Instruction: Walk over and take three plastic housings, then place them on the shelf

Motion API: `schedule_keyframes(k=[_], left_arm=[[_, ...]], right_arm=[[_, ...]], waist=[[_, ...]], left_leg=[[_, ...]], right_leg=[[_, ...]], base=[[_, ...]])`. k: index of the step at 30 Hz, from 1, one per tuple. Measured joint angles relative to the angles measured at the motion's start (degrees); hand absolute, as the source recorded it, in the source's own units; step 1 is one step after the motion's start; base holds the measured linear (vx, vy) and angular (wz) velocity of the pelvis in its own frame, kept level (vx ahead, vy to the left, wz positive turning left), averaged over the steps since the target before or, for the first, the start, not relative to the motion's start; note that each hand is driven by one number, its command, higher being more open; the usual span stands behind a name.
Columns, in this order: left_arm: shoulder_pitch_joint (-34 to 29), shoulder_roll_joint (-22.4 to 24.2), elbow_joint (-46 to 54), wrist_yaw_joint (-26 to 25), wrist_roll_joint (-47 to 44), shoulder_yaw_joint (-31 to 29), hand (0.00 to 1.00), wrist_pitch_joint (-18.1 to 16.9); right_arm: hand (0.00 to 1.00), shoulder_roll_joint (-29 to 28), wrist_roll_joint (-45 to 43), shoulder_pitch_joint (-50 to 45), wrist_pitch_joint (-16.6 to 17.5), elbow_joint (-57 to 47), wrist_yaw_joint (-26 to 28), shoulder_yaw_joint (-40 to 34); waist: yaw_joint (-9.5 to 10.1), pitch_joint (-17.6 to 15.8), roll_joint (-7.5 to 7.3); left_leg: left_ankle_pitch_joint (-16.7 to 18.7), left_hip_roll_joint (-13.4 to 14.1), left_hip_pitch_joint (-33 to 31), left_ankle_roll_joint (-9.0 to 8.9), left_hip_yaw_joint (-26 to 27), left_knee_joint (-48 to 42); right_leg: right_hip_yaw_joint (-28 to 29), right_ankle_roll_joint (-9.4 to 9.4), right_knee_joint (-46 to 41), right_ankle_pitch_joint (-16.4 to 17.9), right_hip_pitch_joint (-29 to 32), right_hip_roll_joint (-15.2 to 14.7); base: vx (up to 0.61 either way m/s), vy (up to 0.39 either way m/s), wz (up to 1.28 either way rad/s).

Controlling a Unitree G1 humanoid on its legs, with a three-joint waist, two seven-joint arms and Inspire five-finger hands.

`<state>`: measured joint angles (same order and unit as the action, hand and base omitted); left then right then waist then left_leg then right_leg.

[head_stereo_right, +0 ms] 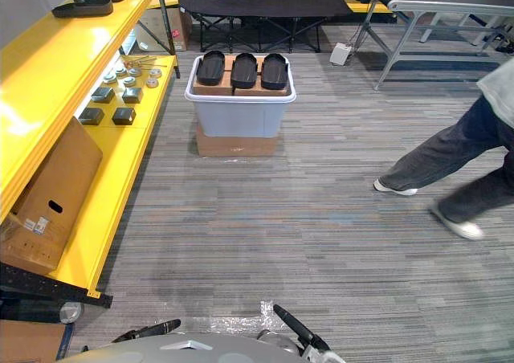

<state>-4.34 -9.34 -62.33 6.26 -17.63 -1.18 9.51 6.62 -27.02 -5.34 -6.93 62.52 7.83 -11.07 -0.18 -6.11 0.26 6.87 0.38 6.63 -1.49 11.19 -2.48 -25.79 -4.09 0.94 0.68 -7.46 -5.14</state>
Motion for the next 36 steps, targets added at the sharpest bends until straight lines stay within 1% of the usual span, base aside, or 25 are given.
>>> schedule_keyframes(k=[2, 3, 5, 7, 8, 10, 13, 14, 19, 21, 24, 25, 27, 28, 29, 30, 31, 32, 33, 34, 35, 36], left_arm=[[1.56, 0.12, 2.76, 0.21, -0.89, 1.68, 1.00, -1.16], [1.82, 0.20, 3.81, 0.23, -1.82, 2.48, 1.00, -1.38], [2.68, 1.14, 8.43, 0.72, -5.12, 4.55, 1.00, -2.55], [3.55, 3.06, 11.04, 1.09, -7.02, 5.95, 1.00, -3.55], [4.37, 4.15, 11.73, 2.53, -8.65, 6.20, 1.00, -3.92], [4.60, 4.75, 13.70, 4.09, -9.76, 7.63, 1.00, -4.57], [4.50, 5.12, 15.61, 3.87, -9.87, 8.61, 1.00, -5.23], [4.26, 5.09, 15.62, 3.15, -10.37, 8.64, 1.00, -5.77], [2.73, 5.00, 15.96, -0.91, -11.87, 8.40, 1.00, -5.89], [0.34, 5.02, 17.62, -2.66, -11.87, 7.97, 1.00, -5.99], [-2.05, 5.16, 18.12, -4.92, -11.64, 6.94, 1.00, -6.99], [-2.55, 5.00, 18.60, -5.50, -11.27, 6.68, 1.00, -6.99], [-3.42, 5.13, 20.47, -5.43, -11.06, 5.51, 1.00, -7.17], [-4.31, 5.13, 20.82, -5.32, -10.97, 5.08, 1.00, -7.47], [-4.44, 5.08, 21.06, -5.17, -10.52, 5.07, 1.00, -7.61], [-4.41, 5.08, 21.52, -5.05, -9.43, 5.07, 1.00, -7.64], [-4.94, 5.00, 22.58, -4.89, -8.32, 5.09, 1.00, -7.78], [-5.23, 4.57, 23.39, -4.76, -7.25, 4.91, 1.00, -7.85], [-5.22, 4.32, 23.69, -4.78, -6.77, 4.77, 1.00, -7.86], [-5.14, 3.61, 23.79, -4.78, -6.25, 4.76, 1.00, -7.67], [-5.05, 3.35, 23.93, -4.73, -5.78, 4.76, 1.00, -7.11], [-4.99, 3.25, 24.19, -4.63, -5.19, 4.76, 1.00, -6.88]], right_arm=[[1.00, -0.18, 2.01, 1.11, 1.29, -2.25, -0.80, 2.34], [1.00, -0.37, 2.05, 1.51, 1.61, -3.06, -1.01, 3.03], [1.00, -1.85, 2.19, 3.47, 2.35, -6.89, -1.12, 5.13], [1.00, -2.75, 2.80, 5.30, 3.16, -8.53, -1.32, 5.84], [1.00, -2.96, 3.84, 6.38, 3.82, -9.12, -1.61, 6.89], [1.00, -3.46, 3.83, 7.36, 4.67, -9.92, -1.98, 7.40], [1.00, -4.13, 3.77, 7.25, 5.16, -11.56, -2.91, 7.41], [1.00, -4.22, 3.77, 7.08, 5.17, -11.55, -3.20, 7.41], [1.00, -4.37, 3.53, 4.89, 5.86, -11.56, -3.23, 7.29], [1.00, -4.85, 1.77, 3.69, 6.87, -11.55, -3.40, 7.05], [1.00, -5.69, 0.61, 2.75, 7.31, -11.89, -3.81, 6.48], [1.00, -6.23, -1.02, 2.07, 7.35, -12.82, -4.71, 5.80], [1.00, -6.73, -4.65, 1.34, 7.80, -14.05, -6.19, 4.92], [1.00, -6.76, -5.88, 1.05, 8.28, -14.47, -6.90, 4.33], [1.00, -6.71, -5.85, 0.02, 8.65, -15.75, -7.68, 3.64], [1.00, -6.59, -5.85, -0.34, 8.92, -16.36, -8.02, 3.37], [1.00, -6.35, -5.80, -0.36, 9.07, -16.57, -8.53, 3.03], [1.00, -6.24, -5.45, -0.55, 9.49, -17.12, -8.55, 2.50], [1.00, -6.08, -5.07, -0.83, 10.06, -17.98, -8.43, 2.33], [1.00, -5.92, -4.94, -1.13, 10.83, -18.39, -8.41, 2.26], [1.00, -5.82, -4.76, -1.92, 10.88, -18.47, -8.41, 2.25], [1.00, -5.86, -4.68, -2.36, 10.77, -18.50, -8.40, 2.37]], waist=[[0.03, -0.20, -0.46], [-0.01, -0.28, -0.58], [-0.13, -0.70, -1.28], [-0.11, -0.73, -1.26], [-0.12, -0.77, -1.27], [-0.14, -0.79, -1.31], [-0.17, -1.05, -1.26], [-0.20, -1.11, -1.22], [-0.23, -1.42, -1.26], [-0.29, -1.55, -1.41], [-0.31, -1.82, -1.86], [-0.26, -2.09, -1.99], [-0.11, -2.28, -1.85], [-0.14, -2.55, -1.71], [-0.24, -3.01, -1.42], [-0.19, -3.44, -1.21], [0.11, -4.28, -1.37], [-0.04, -5.23, -1.63], [-0.10, -5.71, -2.20], [-0.43, -6.79, -1.97], [-0.68, -6.83, -2.08], [-0.81, -6.87, -2.02]], left_leg=[[-0.83, -0.22, 0.01, -0.39, 0.05, 1.28], [-1.09, -0.29, 0.05, -0.53, 0.05, 1.65], [-1.48, -0.82, 0.45, -0.97, 0.23, 2.21], [-1.72, -1.11, 0.68, -0.99, 0.57, 2.75], [-1.72, -1.29, 0.67, -0.98, 0.68, 2.76], [-1.73, -1.49, 0.69, -0.98, 0.78, 2.78], [-1.72, -1.67, 0.78, -0.98, 0.88, 2.90], [-1.72, -1.68, 0.86, -0.98, 0.94, 3.00], [-1.72, -1.79, 1.04, -0.98, 1.05, 3.24], [-1.72, -1.81, 1.70, -0.98, 1.44, 3.69], [-1.72, -1.86, 1.94, -0.97, 1.99, 3.71], [-1.71, -1.86, 1.90, -0.97, 2.05, 3.71], [-1.67, -1.82, 1.84, -0.90, 2.84, 3.65], [-1.57, -1.82, 1.73, -0.66, 3.30, 3.61], [-0.80, -1.69, 1.53, 1.05, 3.66, 3.53], [-0.38, -1.52, 1.39, 2.29, 4.03, 3.36], [0.52, -1.32, 1.17, 3.33, 5.00, 2.61], [0.62, -1.64, 1.60, 3.47, 5.56, 2.56], [0.67, -1.69, 2.04, 3.58, 5.88, 2.46], [0.90, -1.10, 2.51, 3.13, 5.97, 1.38], [1.31, 0.10, 2.49, 2.86, 5.85, 0.46], [1.49, 0.73, 2.50, 2.50, 5.76, 0.40]], right_leg=[[-0.70, -0.98, 0.38, -0.65, 0.39, -0.14], [-0.74, -1.14, 0.44, -0.78, 0.48, -0.19], [-0.71, -1.11, 0.80, -0.98, 0.47, -0.56], [-0.60, -1.31, 1.27, -1.58, 0.47, -0.69], [-0.57, -1.49, 1.39, -1.77, 0.48, -0.85], [-0.57, -1.47, 1.39, -1.81, 0.48, -1.06], [-0.58, -1.47, 1.39, -1.81, 0.48, -1.26], [-0.58, -1.47, 1.39, -1.81, 0.47, -1.27], [-0.62, -1.46, 1.34, -1.81, 0.43, -1.40], [-0.42, -1.46, 1.21, -1.81, 0.23, -1.42], [-0.19, -1.46, 0.98, -1.81, 0.26, -1.50], [0.01, -1.44, 0.58, -1.80, 0.51, -1.57], [0.96, -0.37, -2.13, -0.98, 2.12, -2.02], [1.00, 0.23, -5.42, 0.17, 3.77, -2.66], [1.14, 0.31, -10.77, 1.80, 6.35, -3.57], [1.15, 0.51, -14.31, 2.55, 8.01, -4.10], [0.61, 1.90, -23.19, 3.74, 12.34, -6.15], [-1.33, 2.81, -32.29, 4.47, 17.03, -9.37], [-1.91, 3.03, -34.47, 4.92, 18.20, -10.29], [-2.32, 2.53, -33.46, 5.47, 18.57, -10.42], [-1.77, 2.11, -28.37, 5.17, 18.45, -8.69], [-1.42, 1.69, -25.13, 4.84, 18.49, -7.51]], base=[[0.00, 0.017, 0.02], [-0.01, 0.045, 0.04], [-0.01, 0.042, -0.02], [-0.03, 0.045, -0.07], [-0.03, 0.067, -0.06], [-0.02, 0.053, -0.01], [0.00, 0.013, 0.00], [0.00, 0.000, 0.00], [0.00, 0.000, 0.00], [0.00, 0.022, -0.09], [-0.03, 0.019, -0.08], [-0.06, 0.036, -0.09], [-0.07, 0.043, -0.18], [-0.07, 0.042, -0.19], [-0.08, 0.048, -0.19], [-0.08, 0.052, -0.29], [-0.09, 0.050, -0.36], [-0.06, 0.046, -0.39], [0.00, 0.045, -0.24], [0.09, 0.020, -0.13], [0.12, 0.000, -0.06], [0.18, -0.047, -0.01]])
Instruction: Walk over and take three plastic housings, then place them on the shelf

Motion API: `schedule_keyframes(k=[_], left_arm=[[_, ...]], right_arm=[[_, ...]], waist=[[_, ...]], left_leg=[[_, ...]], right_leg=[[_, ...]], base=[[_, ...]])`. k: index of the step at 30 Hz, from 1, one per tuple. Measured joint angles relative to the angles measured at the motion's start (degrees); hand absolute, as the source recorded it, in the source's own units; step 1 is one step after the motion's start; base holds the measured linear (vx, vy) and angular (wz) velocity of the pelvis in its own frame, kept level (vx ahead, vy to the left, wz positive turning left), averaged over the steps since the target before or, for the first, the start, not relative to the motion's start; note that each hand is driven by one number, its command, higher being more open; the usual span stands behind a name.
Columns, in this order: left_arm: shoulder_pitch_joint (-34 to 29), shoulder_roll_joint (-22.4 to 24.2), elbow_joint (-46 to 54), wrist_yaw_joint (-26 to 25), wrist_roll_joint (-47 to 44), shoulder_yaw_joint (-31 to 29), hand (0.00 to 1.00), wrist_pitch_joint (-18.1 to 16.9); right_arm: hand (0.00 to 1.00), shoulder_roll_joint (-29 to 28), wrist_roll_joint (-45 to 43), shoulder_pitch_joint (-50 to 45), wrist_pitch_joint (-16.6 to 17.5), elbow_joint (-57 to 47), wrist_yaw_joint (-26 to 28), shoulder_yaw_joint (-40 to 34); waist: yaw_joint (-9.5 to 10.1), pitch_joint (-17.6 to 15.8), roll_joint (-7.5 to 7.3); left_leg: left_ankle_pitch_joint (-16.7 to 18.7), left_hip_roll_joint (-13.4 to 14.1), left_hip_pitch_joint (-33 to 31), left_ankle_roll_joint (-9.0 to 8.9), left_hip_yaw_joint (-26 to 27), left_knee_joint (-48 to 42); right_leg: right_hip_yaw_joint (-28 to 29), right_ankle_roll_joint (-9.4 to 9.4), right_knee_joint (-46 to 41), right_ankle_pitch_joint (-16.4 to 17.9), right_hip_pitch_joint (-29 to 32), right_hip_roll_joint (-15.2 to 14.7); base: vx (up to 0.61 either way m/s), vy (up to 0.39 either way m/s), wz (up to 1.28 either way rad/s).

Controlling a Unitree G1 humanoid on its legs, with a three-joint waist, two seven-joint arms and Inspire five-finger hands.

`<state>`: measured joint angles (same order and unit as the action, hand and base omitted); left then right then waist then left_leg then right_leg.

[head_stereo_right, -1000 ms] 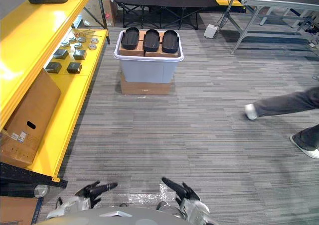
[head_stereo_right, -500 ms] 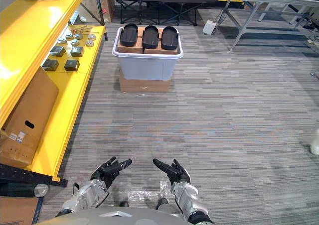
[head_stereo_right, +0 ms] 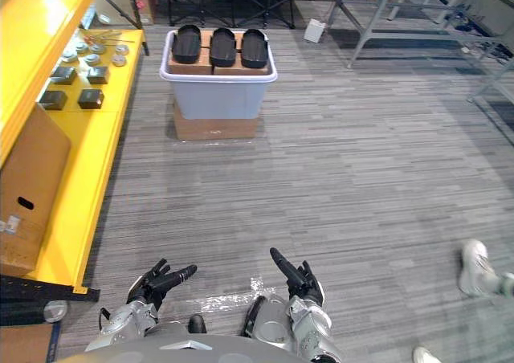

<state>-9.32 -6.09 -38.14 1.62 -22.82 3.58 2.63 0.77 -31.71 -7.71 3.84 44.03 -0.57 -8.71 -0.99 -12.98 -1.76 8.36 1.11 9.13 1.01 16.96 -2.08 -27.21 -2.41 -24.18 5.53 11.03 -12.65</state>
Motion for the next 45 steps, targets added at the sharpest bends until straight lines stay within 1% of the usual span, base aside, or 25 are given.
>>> schedule_keyframes(k=[2, 5, 7, 8, 9, 13, 15, 18, 20, 24, 25, 27, 28, 29, 30, 31, 32, 33, 35, 37, 38, 40, 41, 44, 45], left_arm=[[0.61, -0.27, 0.18, 0.34, 0.90, 0.19, 1.00, 0.09], [1.38, -0.94, 0.24, 0.74, 0.76, 1.09, 1.00, 0.09], [1.68, -0.78, 0.23, 1.27, 0.42, 1.17, 1.00, 0.07], [2.10, -0.07, 0.05, 1.28, 0.29, 1.29, 1.00, -0.02], [2.24, 0.29, -0.21, 1.25, 0.08, 1.29, 1.00, -0.08], [4.92, 3.17, -2.41, 1.26, -4.54, 1.06, 1.00, -0.39], [4.41, 4.67, -2.30, 2.22, -4.50, 1.21, 1.00, -0.37], [4.30, 5.61, 0.11, 2.77, -4.34, 1.25, 1.00, -0.38], [3.44, 5.94, 0.63, 2.58, -4.30, 1.26, 1.00, -0.52], [2.83, 5.80, 1.67, 2.14, -3.98, 1.22, 1.00, -1.78], [2.91, 5.33, 1.72, 2.15, -3.91, 1.14, 1.00, -1.56], [3.18, 5.41, 1.76, 1.60, -3.88, 1.11, 1.00, -0.65], [3.18, 5.99, 1.30, 1.35, -3.75, 1.12, 1.00, -0.34], [3.47, 6.00, 1.06, 1.13, -3.55, 1.14, 1.00, -0.06], [4.19, 5.40, 0.60, 0.63, -3.58, 1.18, 1.00, 0.00], [4.38, 5.20, 0.25, -0.63, -3.64, 1.25, 1.00, -0.02], [4.25, 4.76, 0.13, -1.88, -3.82, 1.03, 1.00, -0.07], [4.23, 4.61, 0.17, -2.11, -3.88, 1.02, 1.00, -0.11], [4.30, 3.24, 0.19, -2.36, -4.21, 0.82, 1.00, -0.33], [4.77, 2.07, 0.24, -2.31, -3.97, -0.09, 1.00, -1.13], [4.64, 1.52, 0.08, -2.30, -3.83, -0.12, 1.00, -1.46], [3.13, -0.01, -0.31, -2.32, -3.77, -0.90, 1.00, -1.52], [1.73, -0.15, -1.07, -2.03, -3.80, -2.34, 1.00, -1.42], [0.82, 2.33, -3.03, -1.86, -3.87, -3.86, 1.00, -1.44], [0.87, 2.28, -3.52, -1.68, -3.91, -3.80, 1.00, -1.51]], right_arm=[[1.00, 0.04, 1.30, -0.79, -0.77, -0.44, 0.01, 0.18], [1.00, -0.70, 5.02, -2.94, -1.18, -0.49, -0.01, 0.35], [1.00, 0.21, 6.26, -3.15, -1.33, -0.50, 0.45, 0.28], [1.00, 2.06, 6.66, -3.22, -1.35, -0.44, 1.64, 0.82], [1.00, 2.63, 6.89, -3.02, -1.33, -0.29, 1.90, 1.14], [1.00, 5.02, 11.12, 2.43, -1.26, 3.51, 2.59, 3.37], [1.00, 5.23, 11.14, 3.34, -1.18, 3.59, 2.81, 4.16], [1.00, 5.92, 11.34, 6.58, -0.85, 3.32, 2.59, 6.07], [1.00, 6.31, 13.37, 7.68, -0.96, 2.36, 1.55, 6.84], [1.00, 6.55, 13.43, 5.33, -1.61, 2.32, 0.68, 7.17], [1.00, 6.49, 13.39, 4.69, -2.30, 2.58, 0.69, 6.84], [1.00, 6.39, 13.39, 3.57, -2.23, 3.40, 1.97, 4.81], [1.00, 6.97, 13.36, 3.68, -2.13, 4.10, 2.15, 4.06], [1.00, 7.38, 13.32, 4.71, -2.06, 6.09, 2.40, 3.17], [1.00, 7.21, 13.32, 5.17, -1.90, 7.56, 2.80, 2.59], [1.00, 6.57, 13.47, 4.95, -1.90, 7.75, 3.28, 2.76], [1.00, 5.81, 13.53, 4.41, -1.40, 7.54, 3.92, 3.80], [1.00, 5.78, 14.11, 4.10, -0.74, 7.09, 3.91, 4.23], [1.00, 5.67, 15.19, 4.32, 0.36, 3.56, 4.02, 6.47], [1.00, 3.67, 15.06, 4.32, 0.40, 2.14, 3.82, 7.23], [1.00, 2.76, 15.08, 4.23, 0.36, 2.19, 3.70, 7.23], [1.00, 0.39, 15.56, 3.75, 0.13, 2.52, 3.44, 7.88], [1.00, 0.57, 15.54, 3.14, 0.18, 2.59, 3.37, 8.92], [1.00, 2.62, 15.49, 4.91, 0.49, 2.95, 1.83, 9.22], [1.00, 2.89, 15.48, 4.87, 0.45, 3.16, 1.48, 9.23]], waist=[[-0.54, -0.23, 0.16], [-0.79, -1.04, -1.55], [-1.01, -0.93, -0.83], [-0.99, 0.78, 1.15], [-0.71, 1.33, 2.35], [-0.50, -0.16, 4.83], [0.99, -0.71, 4.19], [2.72, -1.10, 3.72], [3.21, -1.69, 5.15], [3.94, -1.66, 6.43], [3.99, -1.35, 5.17], [3.49, 0.67, 2.24], [3.41, 0.47, 1.93], [3.74, 0.32, 1.66], [3.58, -0.45, 0.34], [3.49, -1.23, -0.47], [3.09, -1.67, 0.31], [2.86, -1.77, 0.65], [1.15, -2.19, 2.51], [1.60, -1.99, 2.16], [1.97, -1.98, 1.47], [2.96, -1.85, -1.49], [3.40, -0.73, -3.25], [3.81, 0.10, 2.09], [3.80, 0.08, 2.60]], left_leg=[[0.46, 1.74, 0.12, -1.62, -0.36, 0.09], [3.04, 2.45, 2.83, -5.26, -0.06, -0.71], [8.39, 5.58, 3.43, -8.19, -0.07, -6.04], [11.18, 9.95, 3.40, -9.92, -0.08, -9.60], [11.33, 11.11, 3.19, -10.52, -0.07, -11.53], [5.09, 21.12, -13.45, -6.51, -2.72, -51.86], [5.80, 17.05, -17.12, -7.48, -4.80, -54.15], [4.92, 8.92, -23.41, -7.33, -2.88, -35.33], [-4.50, 3.92, -23.99, -7.75, -1.49, -11.14], [-8.89, 3.67, -24.68, -5.68, 0.65, -5.20], [-13.54, 3.25, -24.43, -1.22, 3.24, -6.61], [-13.83, 0.18, -24.51, 2.75, 8.12, -8.60], [-13.20, -1.05, -24.15, 7.03, 7.29, -8.41], [-12.19, -2.86, -22.56, 8.96, 7.15, -7.35], [-10.60, -5.44, -19.32, 8.79, 5.78, -5.49], [-9.08, -6.97, -15.49, 8.13, 3.85, -4.72], [-7.76, -6.60, -11.92, 8.06, 1.73, -4.59], [-7.41, -6.31, -11.09, 7.82, 1.28, -4.53], [-5.69, -3.90, -6.55, 6.31, -4.54, -3.63], [-3.86, -2.65, -4.33, 3.28, -8.70, -2.28], [-3.34, -2.83, -3.31, 2.50, -9.61, -1.90], [-0.47, -4.70, 0.58, 0.51, -11.83, -1.89], [2.31, -5.98, 2.17, 0.22, -13.40, -2.98], [8.03, -1.05, -0.95, -3.05, -12.68, -11.95], [8.79, -0.21, -2.41, -4.00, -12.47, -15.50]], right_leg=[[1.21, -2.92, 11.03, -2.42, 0.12, 3.18], [4.50, -2.80, 18.34, -7.35, 0.31, 3.37], [5.23, 1.99, 11.52, -7.96, 1.06, 3.89], [3.99, 5.37, 6.48, -5.38, 1.82, 6.48], [3.61, 6.15, 5.90, -3.48, 1.75, 7.59], [2.39, 8.68, 11.22, -0.73, -8.16, 13.12], [3.47, 8.90, 15.90, -0.55, -15.04, 13.76], [5.38, 8.67, 21.70, -0.43, -20.19, 13.90], [6.44, 6.55, 23.62, 0.76, -23.82, 14.81], [7.08, 3.59, 26.10, 5.57, -32.08, 17.18], [6.73, 1.78, 23.91, 8.96, -32.75, 15.42], [4.80, -5.13, 12.58, 14.71, -29.60, 9.37], [4.50, -6.30, 4.24, 15.39, -26.44, 6.96], [5.21, -6.65, -12.83, 13.24, -19.41, 2.26], [4.44, -2.59, -31.11, 4.60, -11.70, -4.53], [3.46, -0.15, -38.88, 5.49, -7.62, -8.78], [3.03, 1.40, -37.45, 7.22, -5.01, -8.77], [3.01, 1.43, -35.93, 7.55, -4.66, -8.31], [3.36, -1.14, -14.46, 7.50, -3.18, -2.15], [6.96, -5.40, 7.86, 1.57, -1.92, 2.88], [8.13, -5.74, 12.42, -1.59, -1.78, 3.39], [11.65, -2.88, 16.40, -14.45, -1.00, 3.69], [10.67, 3.28, 13.86, -14.48, -1.25, 3.28], [9.82, 3.95, 12.37, -9.02, -1.25, 6.88], [9.78, 4.13, 12.58, -8.06, -1.69, 7.46]], base=[[0.22, -0.097, 0.03], [0.32, -0.243, 0.02], [0.34, -0.326, 0.03], [0.41, -0.338, 0.04], [0.53, -0.392, 0.01], [0.49, -0.322, 0.01], [0.47, -0.236, -0.25], [0.40, -0.118, -0.35], [0.37, -0.002, -0.22], [0.42, 0.112, -0.05], [0.44, 0.190, 0.15], [0.51, 0.175, 0.48], [0.46, 0.159, 0.52], [0.52, 0.221, 0.52], [0.61, 0.255, 0.67], [0.71, 0.239, 0.84], [0.43, 0.117, 0.66], [0.57, 0.075, 0.83], [0.56, -0.001, 1.18], [0.51, -0.113, 1.14], [0.52, -0.193, 0.88], [0.60, -0.325, 0.74], [0.55, -0.332, 0.42], [0.42, -0.221, -0.05], [0.32, -0.157, 0.00]])
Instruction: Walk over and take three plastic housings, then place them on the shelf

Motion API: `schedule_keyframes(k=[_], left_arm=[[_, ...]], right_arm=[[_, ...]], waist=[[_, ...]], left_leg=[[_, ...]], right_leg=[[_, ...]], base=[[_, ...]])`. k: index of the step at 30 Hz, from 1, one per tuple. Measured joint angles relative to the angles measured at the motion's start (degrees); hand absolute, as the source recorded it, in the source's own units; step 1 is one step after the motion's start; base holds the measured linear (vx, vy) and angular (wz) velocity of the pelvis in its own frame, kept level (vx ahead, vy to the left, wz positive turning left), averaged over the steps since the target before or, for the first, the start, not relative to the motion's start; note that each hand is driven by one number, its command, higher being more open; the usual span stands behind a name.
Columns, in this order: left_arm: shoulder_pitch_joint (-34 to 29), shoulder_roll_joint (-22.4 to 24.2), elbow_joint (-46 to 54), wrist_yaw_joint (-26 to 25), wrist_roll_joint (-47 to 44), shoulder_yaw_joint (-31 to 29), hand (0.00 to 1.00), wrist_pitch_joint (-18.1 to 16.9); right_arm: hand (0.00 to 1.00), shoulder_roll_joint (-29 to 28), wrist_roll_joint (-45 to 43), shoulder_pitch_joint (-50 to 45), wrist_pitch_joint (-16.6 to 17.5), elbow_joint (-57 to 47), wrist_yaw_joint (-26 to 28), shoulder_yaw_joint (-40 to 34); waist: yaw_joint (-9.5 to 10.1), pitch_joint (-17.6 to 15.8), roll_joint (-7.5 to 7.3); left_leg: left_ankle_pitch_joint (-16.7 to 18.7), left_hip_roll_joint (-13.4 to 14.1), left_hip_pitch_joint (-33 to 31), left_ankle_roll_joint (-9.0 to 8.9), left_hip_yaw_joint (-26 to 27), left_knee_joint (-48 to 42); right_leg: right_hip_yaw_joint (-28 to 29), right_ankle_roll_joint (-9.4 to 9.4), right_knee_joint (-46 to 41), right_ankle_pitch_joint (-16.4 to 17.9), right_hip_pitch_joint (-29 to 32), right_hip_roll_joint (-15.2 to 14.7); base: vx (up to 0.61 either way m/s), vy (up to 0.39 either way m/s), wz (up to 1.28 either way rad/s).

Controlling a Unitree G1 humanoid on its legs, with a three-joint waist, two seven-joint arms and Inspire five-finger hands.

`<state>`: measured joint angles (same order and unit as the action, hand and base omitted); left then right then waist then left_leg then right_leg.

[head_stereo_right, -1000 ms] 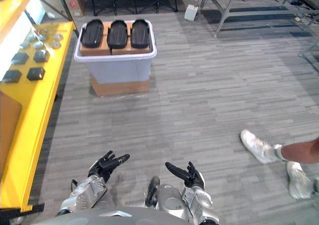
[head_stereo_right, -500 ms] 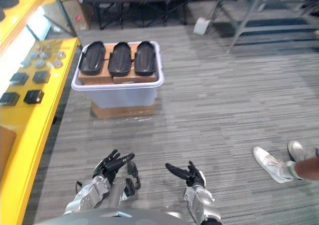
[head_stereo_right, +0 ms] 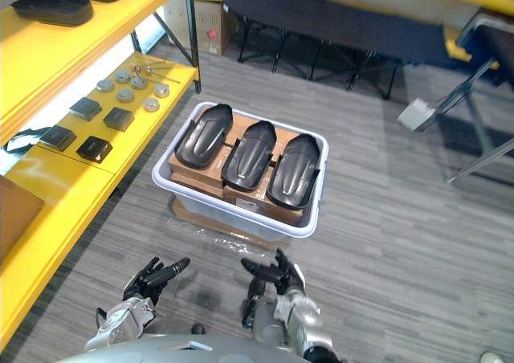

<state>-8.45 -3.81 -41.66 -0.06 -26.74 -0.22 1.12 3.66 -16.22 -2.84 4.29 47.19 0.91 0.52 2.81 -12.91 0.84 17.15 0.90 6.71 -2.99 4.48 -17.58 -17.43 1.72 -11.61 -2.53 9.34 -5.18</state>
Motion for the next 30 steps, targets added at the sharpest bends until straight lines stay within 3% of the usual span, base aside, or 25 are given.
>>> schedule_keyframes(k=[1, 2, 3, 5, 6, 7, 8, 10, 12, 16, 24, 27, 30], left_arm=[[0.02, 0.20, -0.81, 0.50, -0.02, -0.07, 1.00, -0.13], [-0.07, 0.07, -0.67, 1.30, -0.19, -0.10, 1.00, -1.06], [-0.02, 0.07, -0.65, 1.44, -0.18, -0.14, 1.00, -1.59], [-0.02, 0.06, -0.65, 1.47, -0.22, -0.15, 1.00, -2.27], [0.02, 0.11, -0.64, 1.80, -0.24, -0.06, 1.00, -2.37], [0.01, 0.25, -0.66, 1.99, -0.38, 0.05, 1.00, -2.37], [0.37, 0.92, -0.76, 2.06, -0.67, 0.46, 1.00, -2.36], [1.05, 0.94, -1.29, 1.83, -0.63, 1.42, 1.00, -2.21], [3.60, 0.52, -2.59, 1.72, 0.16, 2.68, 1.00, -2.13], [3.76, 0.48, -2.97, 1.66, 0.30, 2.63, 1.00, 0.26], [3.98, -1.61, -12.13, 0.98, 3.21, -1.03, 1.00, 1.55], [3.67, -1.78, -14.88, 0.15, 3.62, -2.54, 1.00, 1.64], [3.40, -1.82, -15.79, -0.56, 4.93, -3.13, 1.00, 1.48]], right_arm=[[1.00, 0.68, -0.07, -0.26, -0.13, 0.98, -0.57, 0.01], [1.00, 1.35, -0.51, -0.69, -0.30, 1.94, -1.38, -0.23], [1.00, 1.61, -0.66, -0.72, -0.50, 2.23, -1.66, -1.05], [1.00, 2.43, -0.91, -1.60, -0.54, 2.62, -2.06, -4.68], [1.00, 3.03, -0.91, -2.42, -0.43, 2.59, -2.03, -7.62], [1.00, 3.39, -0.88, -2.39, -0.19, 2.56, -2.04, -8.65], [1.00, 4.33, -0.79, -2.52, 0.46, 2.54, -2.33, -10.36], [1.00, 4.39, -0.65, -3.42, 0.49, 2.64, -2.54, -11.39], [1.00, 2.85, -1.00, -4.31, 0.58, 5.33, -1.76, -12.67], [1.00, 0.03, -1.95, -7.30, 0.98, 7.20, 0.53, -14.63], [1.00, -1.86, -2.16, -7.82, 5.06, 8.33, 3.27, -16.68], [1.00, -1.89, -0.24, -9.04, 6.64, 6.57, 3.69, -14.60], [1.00, -1.21, 4.46, -13.57, 6.67, -3.40, 3.83, -7.97]], waist=[[0.09, -0.09, 0.73], [0.03, -0.23, 1.35], [0.20, -0.43, 1.49], [-0.05, -0.76, 1.48], [-0.35, -0.58, 1.70], [-0.73, -0.46, 1.87], [-1.67, -0.13, 2.22], [-2.14, 0.89, 1.73], [-2.97, 0.70, 0.05], [-3.31, 0.90, -0.63], [-4.51, 1.93, -1.07], [-4.52, 2.34, -1.28], [-4.51, 2.59, -1.71]], left_leg=[[0.62, 1.74, -3.59, -1.22, 0.45, -9.59], [0.48, 4.04, -7.99, -3.58, 1.29, -20.53], [0.70, 5.04, -9.18, -3.25, 2.28, -23.19], [1.78, 7.79, -11.08, -1.90, 4.97, -21.86], [1.20, 8.73, -11.31, -2.09, 5.14, -12.11], [-0.32, 8.74, -11.27, -2.61, 4.57, -6.62], [-10.41, 8.68, -11.08, -2.35, 4.88, 1.26], [-11.47, 6.61, -9.73, -1.64, 6.13, 5.03], [-12.38, 4.62, -8.88, -0.87, 6.36, 8.31], [-12.39, 3.06, -5.09, -0.86, 7.25, 11.29], [-12.44, 3.13, -2.03, -0.93, 9.98, 14.97], [-12.87, 3.11, -1.50, -1.00, 11.17, 15.96], [-13.92, 3.10, -1.08, -0.87, 11.97, 17.52]], right_leg=[[0.07, 0.52, 1.28, 1.27, -1.82, 1.28], [0.12, 1.02, 3.37, 1.83, -4.56, 2.47], [0.19, 1.04, 4.15, 2.05, -5.99, 2.78], [0.43, 0.65, 5.57, 2.89, -9.53, 2.89], [0.78, -0.53, 6.01, 2.80, -10.63, 2.34], [1.07, -0.96, 6.27, 2.81, -10.60, 2.06], [2.01, -2.44, 7.07, 2.79, -10.67, 1.55], [2.38, -3.70, 8.87, 2.07, -11.02, -0.02], [1.78, -4.79, 10.43, 1.50, -11.22, -1.61], [1.53, -6.24, 10.88, 1.77, -13.63, -2.96], [2.39, -6.84, 11.34, 1.86, -13.81, -2.58], [2.70, -6.84, 12.15, 1.86, -13.73, -2.46], [2.92, -6.80, 12.62, 1.84, -13.40, -2.21]], base=[[0.29, -0.128, -0.04], [0.28, -0.108, -0.08], [0.29, -0.064, -0.06], [0.30, -0.024, -0.14], [0.26, 0.033, -0.29], [0.27, 0.136, -0.44], [0.22, 0.145, -0.31], [0.25, 0.151, -0.11], [0.21, 0.135, 0.12], [0.16, 0.086, -0.03], [0.04, 0.020, -0.15], [-0.05, -0.028, -0.19], [-0.07, -0.024, -0.08]])
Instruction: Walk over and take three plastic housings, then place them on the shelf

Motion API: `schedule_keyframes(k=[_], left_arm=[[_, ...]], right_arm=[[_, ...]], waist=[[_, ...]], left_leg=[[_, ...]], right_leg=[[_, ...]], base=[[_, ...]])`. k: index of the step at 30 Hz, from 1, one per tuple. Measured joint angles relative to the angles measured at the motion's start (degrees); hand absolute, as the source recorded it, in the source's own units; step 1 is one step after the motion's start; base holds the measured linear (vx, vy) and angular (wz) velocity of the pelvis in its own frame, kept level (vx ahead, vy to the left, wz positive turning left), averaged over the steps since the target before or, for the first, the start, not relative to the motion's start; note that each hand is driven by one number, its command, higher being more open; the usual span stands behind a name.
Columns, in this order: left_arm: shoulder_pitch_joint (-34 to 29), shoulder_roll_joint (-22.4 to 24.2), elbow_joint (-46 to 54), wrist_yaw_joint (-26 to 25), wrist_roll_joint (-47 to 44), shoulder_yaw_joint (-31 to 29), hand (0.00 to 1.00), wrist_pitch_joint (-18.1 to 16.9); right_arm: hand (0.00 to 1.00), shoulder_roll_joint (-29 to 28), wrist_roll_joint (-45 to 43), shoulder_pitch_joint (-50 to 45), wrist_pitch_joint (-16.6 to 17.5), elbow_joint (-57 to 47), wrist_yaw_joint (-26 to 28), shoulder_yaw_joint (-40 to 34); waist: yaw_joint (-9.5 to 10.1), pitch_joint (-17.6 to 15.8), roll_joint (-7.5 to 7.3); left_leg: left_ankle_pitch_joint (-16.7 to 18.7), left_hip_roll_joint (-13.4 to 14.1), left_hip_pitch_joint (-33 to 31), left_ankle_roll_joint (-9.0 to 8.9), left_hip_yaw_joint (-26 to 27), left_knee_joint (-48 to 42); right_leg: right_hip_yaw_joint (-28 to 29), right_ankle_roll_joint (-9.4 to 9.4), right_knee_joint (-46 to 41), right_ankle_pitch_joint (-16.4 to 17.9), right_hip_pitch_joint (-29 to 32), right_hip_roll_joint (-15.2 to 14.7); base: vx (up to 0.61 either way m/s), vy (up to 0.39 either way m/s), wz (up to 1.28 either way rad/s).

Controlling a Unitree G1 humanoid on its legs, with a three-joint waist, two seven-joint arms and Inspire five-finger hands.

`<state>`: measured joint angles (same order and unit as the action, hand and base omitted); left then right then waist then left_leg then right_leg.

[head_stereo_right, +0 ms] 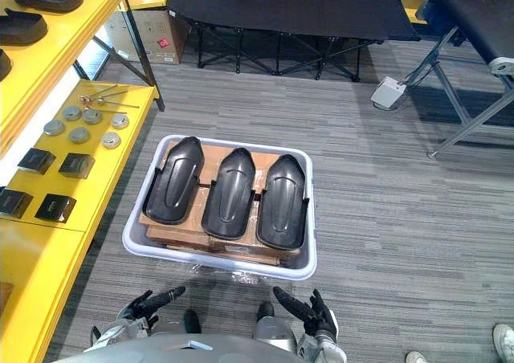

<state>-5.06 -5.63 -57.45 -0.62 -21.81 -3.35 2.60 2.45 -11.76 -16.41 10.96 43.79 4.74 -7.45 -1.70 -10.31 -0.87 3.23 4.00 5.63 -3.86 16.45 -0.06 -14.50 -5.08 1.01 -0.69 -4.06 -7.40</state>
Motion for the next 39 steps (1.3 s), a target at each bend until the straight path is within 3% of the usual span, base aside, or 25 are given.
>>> schedule_keyframes(k=[7, 11, 17, 22, 28, 33, 39], left_arm=[[-0.61, -1.05, 0.03, -0.46, 2.16, 0.74, 1.00, -1.22], [-1.60, -2.40, 0.05, -0.85, 1.87, 3.19, 1.00, -2.56], [-1.69, -3.26, 0.14, -1.04, 1.61, 6.27, 1.00, -2.76], [-1.81, -3.45, 0.00, -1.62, 1.63, 7.73, 1.00, -2.72], [-2.05, -3.31, -0.44, -1.88, 1.55, 8.54, 1.00, -4.10], [-4.54, -3.41, 3.70, -1.74, 1.35, 10.60, 1.00, -7.55], [-6.65, -3.99, 9.79, -1.03, -0.42, 13.74, 1.00, -7.57]], right_arm=[[1.00, 4.15, 0.91, -10.27, -2.20, -18.61, 2.57, 13.24], [1.00, 6.73, -1.97, -14.56, -4.32, -31.60, 4.28, 19.50], [1.00, 5.10, -4.51, -14.86, -4.44, -36.11, 6.21, 26.49], [1.00, 4.65, -4.93, -16.02, -4.09, -38.79, 3.63, 26.60], [1.00, 4.51, -9.23, -16.40, -2.35, -42.57, -6.42, 25.52], [1.00, 4.50, -8.95, -16.59, -2.04, -42.70, -12.07, 19.06], [1.00, 4.51, -9.94, -16.06, -1.48, -45.29, -17.50, 11.69]], waist=[[-0.43, 1.04, -1.63], [-1.90, 1.84, -2.91], [-2.51, 2.10, -3.00], [-3.21, 2.22, -2.69], [-3.43, 2.25, -1.94], [-3.82, 2.19, -1.10], [-4.13, 2.20, -0.30]], left_leg=[[-2.17, 0.17, 1.78, 0.13, 1.34, 3.76], [-2.66, 0.18, 2.00, 0.10, 1.70, 4.70], [-2.19, 0.22, 2.82, -0.42, 3.23, 4.73], [-1.41, 0.57, 3.07, -0.86, 4.28, 4.06], [-0.62, 0.97, 3.76, -1.19, 5.65, 3.01], [0.21, 1.06, 3.88, -1.19, 6.50, 2.11], [0.21, 1.08, 2.98, -1.17, 6.43, 2.17]], right_leg=[[0.72, 0.26, -0.11, -0.10, 0.91, 0.67], [0.84, 0.35, -0.08, -0.22, 0.98, 0.87], [2.07, 0.33, -0.04, -0.27, 0.85, 1.02], [2.63, 0.31, -0.05, -0.30, 0.85, 1.31], [3.75, 0.34, -0.08, -0.32, 0.43, 1.58], [4.46, 0.35, -0.07, -0.32, 0.32, 1.56], [4.33, 0.35, -0.08, -0.31, 1.06, 1.61]], base=[[-0.07, -0.028, -0.09], [-0.01, -0.005, -0.02], [0.01, -0.005, -0.11], [0.00, -0.016, -0.11], [-0.02, -0.022, -0.10], [-0.04, -0.010, -0.08], [-0.01, -0.010, 0.01]])
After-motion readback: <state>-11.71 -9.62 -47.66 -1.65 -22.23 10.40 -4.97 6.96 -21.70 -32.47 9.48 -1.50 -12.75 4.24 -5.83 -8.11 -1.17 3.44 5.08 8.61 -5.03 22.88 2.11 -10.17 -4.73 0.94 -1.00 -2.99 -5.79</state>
